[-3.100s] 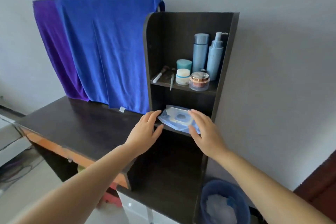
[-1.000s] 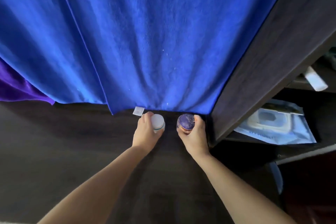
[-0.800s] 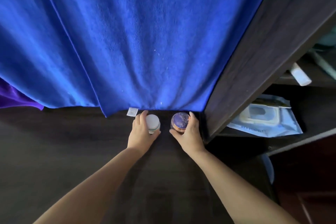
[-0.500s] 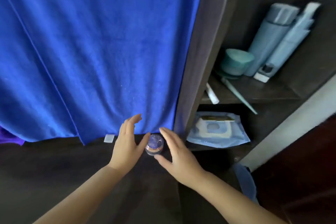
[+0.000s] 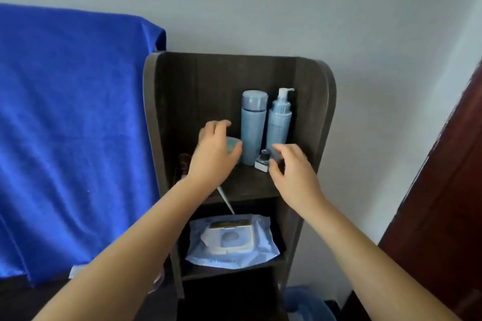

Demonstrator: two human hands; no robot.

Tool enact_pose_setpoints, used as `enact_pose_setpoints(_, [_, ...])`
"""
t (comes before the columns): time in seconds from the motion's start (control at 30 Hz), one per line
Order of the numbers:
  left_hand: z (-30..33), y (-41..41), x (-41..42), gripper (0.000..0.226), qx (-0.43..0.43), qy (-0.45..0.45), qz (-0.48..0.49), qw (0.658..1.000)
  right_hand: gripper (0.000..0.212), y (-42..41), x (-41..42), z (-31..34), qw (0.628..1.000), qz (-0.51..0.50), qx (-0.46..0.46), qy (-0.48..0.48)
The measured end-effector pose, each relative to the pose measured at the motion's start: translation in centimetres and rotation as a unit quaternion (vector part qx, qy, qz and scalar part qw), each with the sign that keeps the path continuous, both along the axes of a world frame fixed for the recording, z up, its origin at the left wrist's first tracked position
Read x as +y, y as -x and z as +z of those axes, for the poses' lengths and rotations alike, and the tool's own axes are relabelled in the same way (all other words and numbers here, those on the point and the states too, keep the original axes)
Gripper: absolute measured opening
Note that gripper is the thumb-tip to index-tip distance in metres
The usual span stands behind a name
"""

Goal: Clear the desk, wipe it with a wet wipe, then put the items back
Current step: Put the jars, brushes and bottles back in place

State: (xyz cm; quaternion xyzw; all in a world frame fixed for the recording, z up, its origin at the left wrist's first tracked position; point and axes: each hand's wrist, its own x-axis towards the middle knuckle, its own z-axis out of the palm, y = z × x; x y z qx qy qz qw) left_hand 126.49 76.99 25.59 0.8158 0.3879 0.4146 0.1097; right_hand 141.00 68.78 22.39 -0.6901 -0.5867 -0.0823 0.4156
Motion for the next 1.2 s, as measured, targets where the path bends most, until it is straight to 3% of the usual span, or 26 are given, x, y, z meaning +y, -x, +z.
enact_pose_setpoints(0.13, [-0.1,-2.5,2.2,0.059,0.128,0.081,0.086,0.985,0.041,-0.7,2.7,-0.8,0.995,-0.034,-0.074,0.066])
enact_pose_setpoints(0.2, [-0.5,-3.0,2.5,0.06,0.151,0.09,0.106,0.979,0.04,-0.8,3.0,-1.5,0.995,-0.03,-0.075,0.066])
enact_pose_setpoints(0.47, [-0.6,-2.9,2.0,0.06,0.123,0.084,0.107,0.983,0.03,-1.6,2.7,-2.1,0.998,0.04,0.002,0.043])
enact_pose_setpoints(0.67, [0.3,-0.3,-1.1,0.068,0.036,0.007,0.059,0.998,0.031,-0.5,0.6,-0.1,0.991,0.098,0.072,-0.058])
enact_pose_setpoints(0.8, [1.8,4.3,-4.7,0.063,-0.017,-0.037,0.007,0.999,0.029,3.1,-1.8,2.4,0.979,0.152,0.102,-0.089])
enact_pose_setpoints(0.97, [1.2,13.5,-8.3,0.061,-0.024,-0.016,-0.032,0.999,0.025,10.4,-3.9,2.9,0.956,0.243,0.144,-0.079])
enact_pose_setpoints(1.1, [-2.6,21.3,-8.3,0.063,-0.002,0.033,-0.019,0.999,0.027,17.2,-3.1,-1.7,0.942,0.276,0.189,-0.018])
enact_pose_setpoints(1.2, [-7.9,26.6,-6.0,0.058,0.008,0.116,0.031,0.993,0.028,21.8,-1.4,-8.4,0.94,0.263,0.193,0.099])
